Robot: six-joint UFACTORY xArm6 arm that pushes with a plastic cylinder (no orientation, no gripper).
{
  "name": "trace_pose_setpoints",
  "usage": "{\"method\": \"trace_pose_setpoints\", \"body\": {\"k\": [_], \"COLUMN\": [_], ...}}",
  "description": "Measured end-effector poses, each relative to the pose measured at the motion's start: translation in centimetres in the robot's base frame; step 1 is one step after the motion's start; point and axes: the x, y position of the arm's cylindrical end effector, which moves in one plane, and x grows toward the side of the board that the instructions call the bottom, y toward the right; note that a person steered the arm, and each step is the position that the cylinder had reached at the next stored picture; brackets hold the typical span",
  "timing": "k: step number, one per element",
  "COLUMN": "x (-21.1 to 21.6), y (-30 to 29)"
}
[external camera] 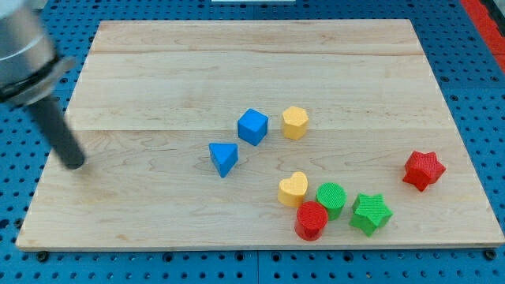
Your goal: Move the blue triangle to the bottom of the blue cube
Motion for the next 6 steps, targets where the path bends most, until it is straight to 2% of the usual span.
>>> {"method": "trace_pose_setpoints", "body": {"k": [1, 2, 3, 4, 6], "x": [1.9, 1.6, 1.0, 0.6, -3.7], "y": [10.1, 11.9, 16.5, 17.6, 20.2]}}
